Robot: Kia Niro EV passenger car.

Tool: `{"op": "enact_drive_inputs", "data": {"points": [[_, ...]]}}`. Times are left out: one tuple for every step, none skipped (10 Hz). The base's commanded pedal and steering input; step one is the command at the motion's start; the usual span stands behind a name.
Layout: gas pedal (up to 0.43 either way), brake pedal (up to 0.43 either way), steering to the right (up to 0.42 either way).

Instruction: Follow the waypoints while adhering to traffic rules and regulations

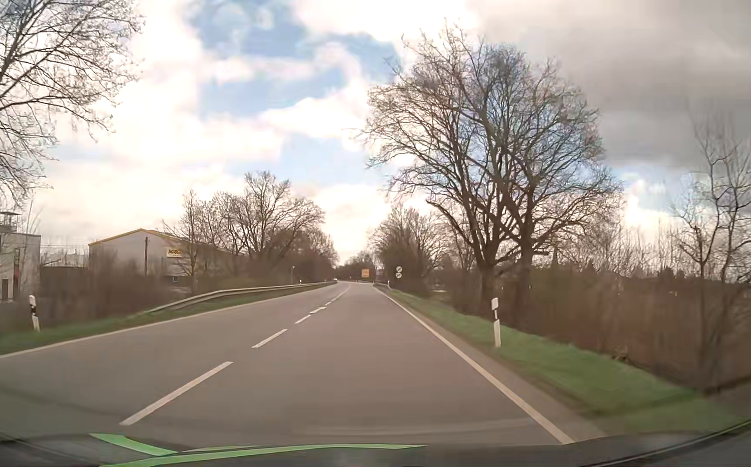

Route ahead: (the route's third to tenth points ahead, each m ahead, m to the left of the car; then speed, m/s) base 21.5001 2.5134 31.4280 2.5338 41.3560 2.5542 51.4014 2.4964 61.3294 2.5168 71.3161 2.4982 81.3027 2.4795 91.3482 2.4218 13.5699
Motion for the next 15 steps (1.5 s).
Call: {"op": "enact_drive_inputs", "data": {"points": [[0.150, 0.000, 0.000], [0.150, 0.000, 0.000], [0.150, 0.000, 0.000], [0.157, 0.000, 0.000], [0.157, 0.000, 0.000], [0.157, 0.000, 0.000], [0.157, 0.000, 0.000], [0.157, 0.000, 0.000], [0.169, 0.000, 0.000], [0.177, 0.000, 0.000], [0.177, 0.000, 0.000], [0.189, 0.000, 0.000], [0.197, 0.000, 0.000], [0.197, 0.000, 0.000], [0.209, 0.000, 0.000]]}}
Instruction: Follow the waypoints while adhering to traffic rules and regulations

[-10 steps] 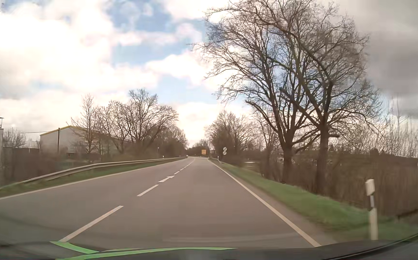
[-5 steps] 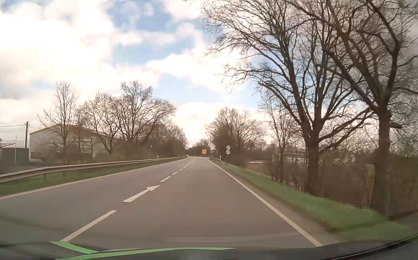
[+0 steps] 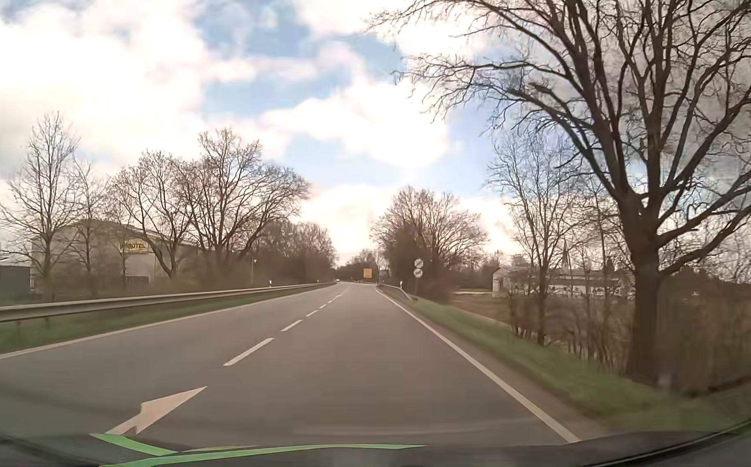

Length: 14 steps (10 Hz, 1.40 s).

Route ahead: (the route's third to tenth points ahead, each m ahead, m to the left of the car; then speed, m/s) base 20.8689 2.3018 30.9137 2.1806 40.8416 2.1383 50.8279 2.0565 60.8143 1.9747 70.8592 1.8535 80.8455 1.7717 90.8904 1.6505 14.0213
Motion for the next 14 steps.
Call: {"op": "enact_drive_inputs", "data": {"points": [[0.209, 0.000, 0.000], [0.209, 0.000, 0.000], [0.220, 0.000, 0.000], [0.220, 0.000, 0.000], [0.220, 0.000, -0.001], [0.228, 0.000, -0.001], [0.228, 0.000, -0.001], [0.228, 0.000, -0.003], [0.228, 0.000, -0.004], [0.228, 0.000, -0.004], [0.228, 0.000, -0.004], [0.228, 0.000, -0.004], [0.228, 0.000, -0.004], [0.240, 0.000, -0.004]]}}
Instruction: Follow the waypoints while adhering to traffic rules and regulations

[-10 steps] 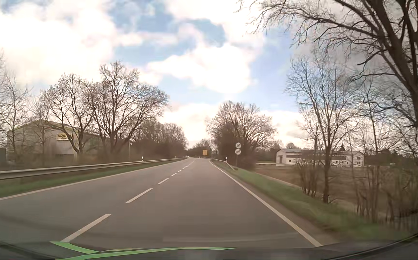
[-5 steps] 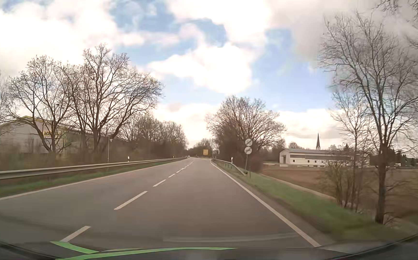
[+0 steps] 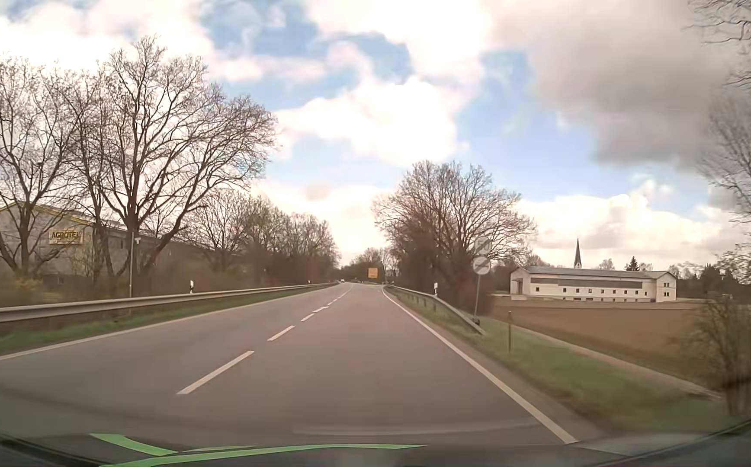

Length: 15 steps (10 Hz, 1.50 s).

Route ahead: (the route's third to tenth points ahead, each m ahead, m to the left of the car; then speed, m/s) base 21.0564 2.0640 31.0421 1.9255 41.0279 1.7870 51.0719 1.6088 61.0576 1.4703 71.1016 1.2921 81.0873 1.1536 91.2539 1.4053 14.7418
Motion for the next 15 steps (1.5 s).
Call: {"op": "enact_drive_inputs", "data": {"points": [[0.240, 0.000, -0.004], [0.240, 0.000, -0.004], [0.240, 0.000, -0.004], [0.240, 0.000, -0.004], [0.240, 0.000, -0.003], [0.240, 0.000, -0.003], [0.240, 0.000, -0.002], [0.240, 0.000, -0.002], [0.240, 0.000, -0.001], [0.240, 0.000, -0.001], [0.240, 0.000, -0.001], [0.240, 0.000, -0.001], [0.240, 0.000, -0.001], [0.248, 0.000, -0.001], [0.248, 0.000, -0.001]]}}
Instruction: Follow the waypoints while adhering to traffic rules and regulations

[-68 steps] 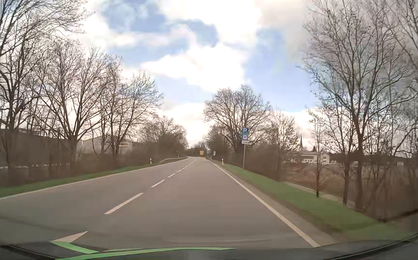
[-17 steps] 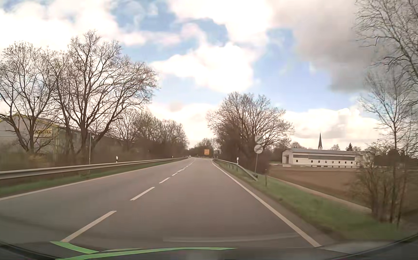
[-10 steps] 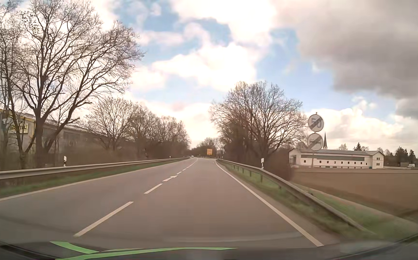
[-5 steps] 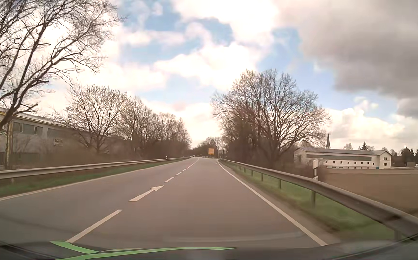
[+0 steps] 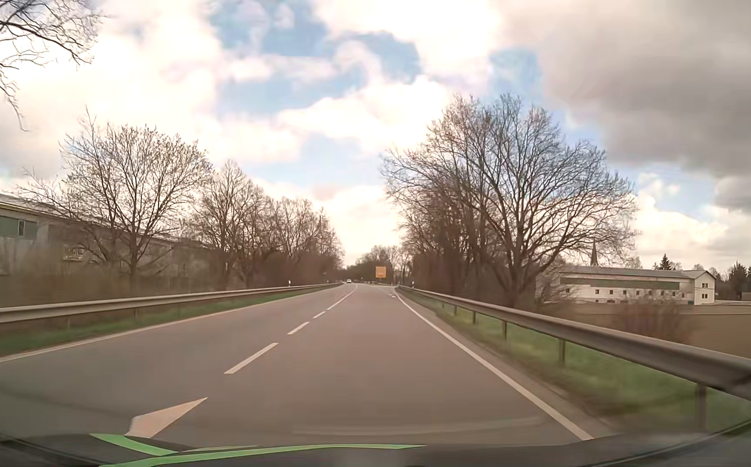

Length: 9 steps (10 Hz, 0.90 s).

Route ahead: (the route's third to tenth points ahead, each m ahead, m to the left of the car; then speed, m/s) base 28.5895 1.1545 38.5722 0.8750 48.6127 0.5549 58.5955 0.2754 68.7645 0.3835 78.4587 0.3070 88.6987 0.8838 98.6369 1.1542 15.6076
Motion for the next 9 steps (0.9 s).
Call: {"op": "enact_drive_inputs", "data": {"points": [[0.260, 0.000, -0.001], [0.260, 0.000, -0.001], [0.260, 0.000, 0.000], [0.260, 0.000, -0.001], [0.268, 0.000, 0.000], [0.268, 0.000, 0.000], [0.280, 0.000, 0.000], [0.280, 0.000, 0.000], [0.280, 0.000, 0.000]]}}
